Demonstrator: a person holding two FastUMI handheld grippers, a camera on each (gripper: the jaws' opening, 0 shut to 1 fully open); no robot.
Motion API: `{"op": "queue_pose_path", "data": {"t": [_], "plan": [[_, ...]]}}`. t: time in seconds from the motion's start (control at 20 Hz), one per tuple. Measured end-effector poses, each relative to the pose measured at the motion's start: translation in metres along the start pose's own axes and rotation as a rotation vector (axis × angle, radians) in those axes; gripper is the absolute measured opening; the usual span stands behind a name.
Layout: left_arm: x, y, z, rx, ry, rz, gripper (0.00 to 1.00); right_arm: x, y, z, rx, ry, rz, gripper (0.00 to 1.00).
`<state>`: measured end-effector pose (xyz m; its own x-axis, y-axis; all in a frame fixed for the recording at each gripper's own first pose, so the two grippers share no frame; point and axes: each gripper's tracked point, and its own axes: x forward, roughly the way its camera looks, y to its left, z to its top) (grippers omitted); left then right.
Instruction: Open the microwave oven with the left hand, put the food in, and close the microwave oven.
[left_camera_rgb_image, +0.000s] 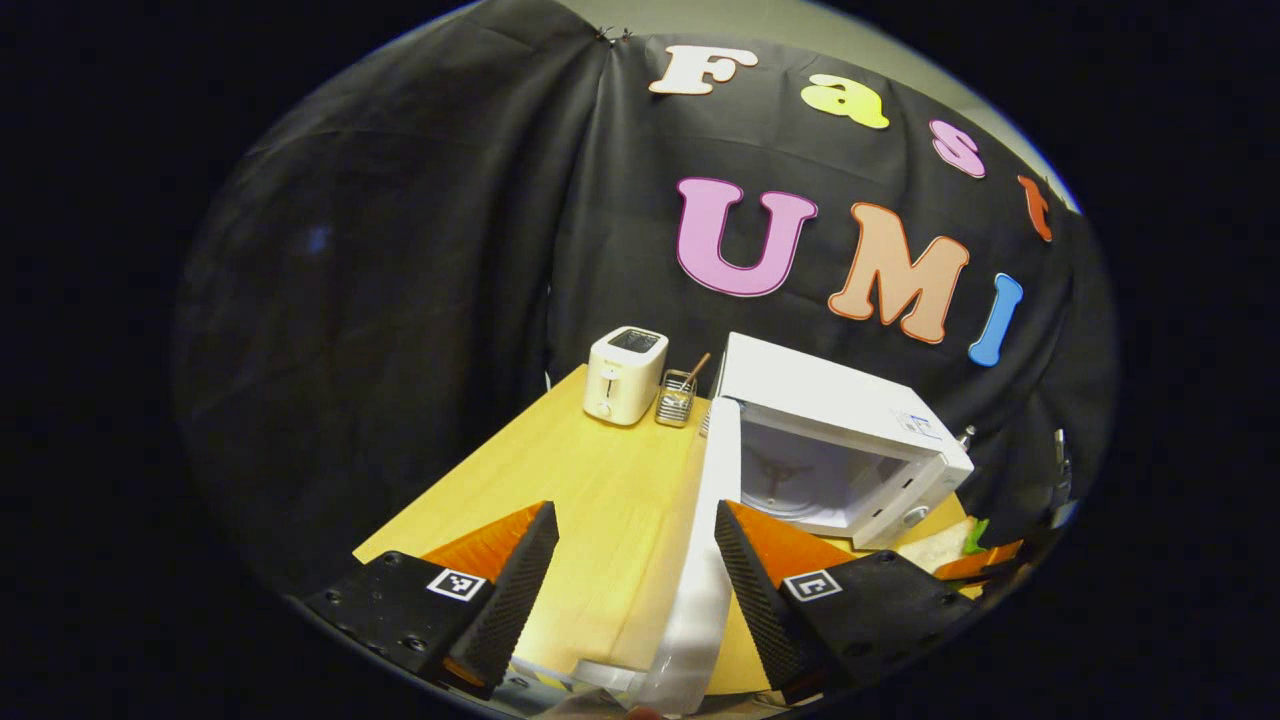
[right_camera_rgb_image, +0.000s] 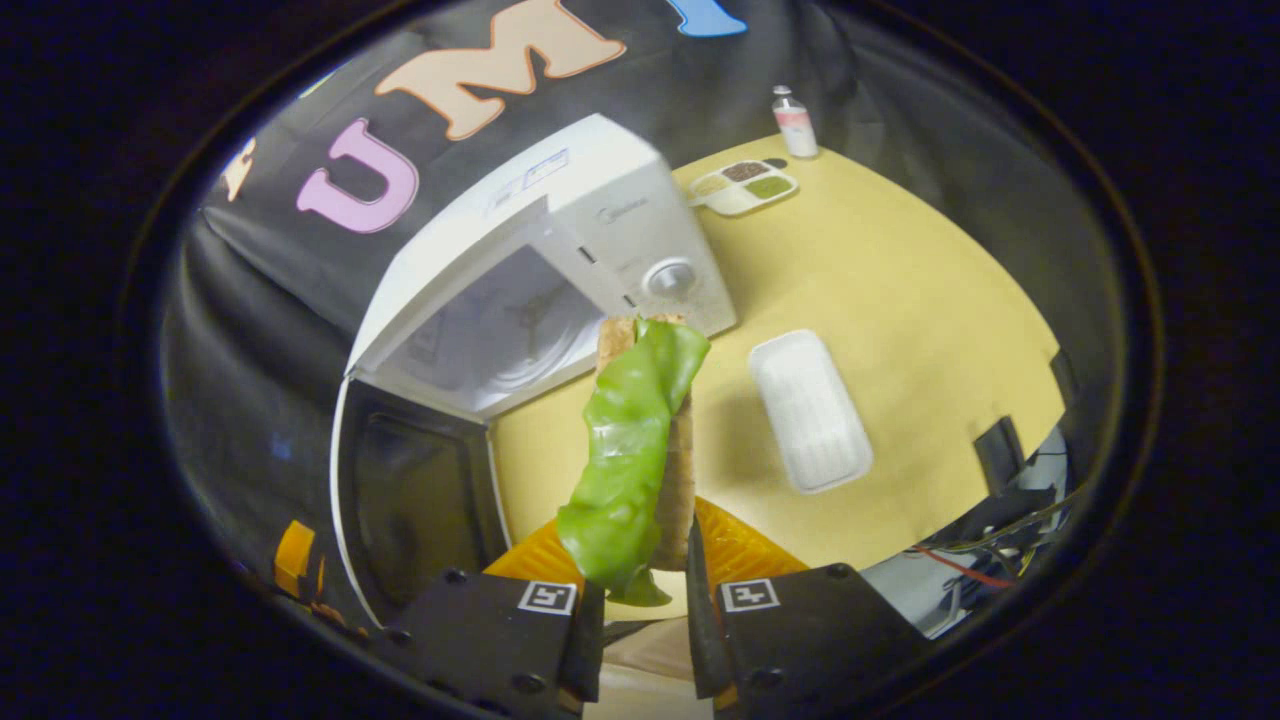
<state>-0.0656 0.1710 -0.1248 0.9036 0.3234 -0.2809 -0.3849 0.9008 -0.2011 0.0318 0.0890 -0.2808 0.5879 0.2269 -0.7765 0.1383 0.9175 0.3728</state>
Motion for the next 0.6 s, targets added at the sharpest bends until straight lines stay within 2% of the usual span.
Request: {"op": "queue_pose_path", "data": {"t": [0.35, 0.6], "plan": [[-0.004, 0.032, 0.000, 0.011, -0.012, 0.004, 0.93, 0.047, 0.074, -0.024, 0.141, -0.005, 0.102, 0.38], [-0.008, 0.041, 0.000, 0.026, -0.020, 0.001, 0.93, 0.077, 0.145, 0.002, 0.302, -0.145, 0.298, 0.38]]}}
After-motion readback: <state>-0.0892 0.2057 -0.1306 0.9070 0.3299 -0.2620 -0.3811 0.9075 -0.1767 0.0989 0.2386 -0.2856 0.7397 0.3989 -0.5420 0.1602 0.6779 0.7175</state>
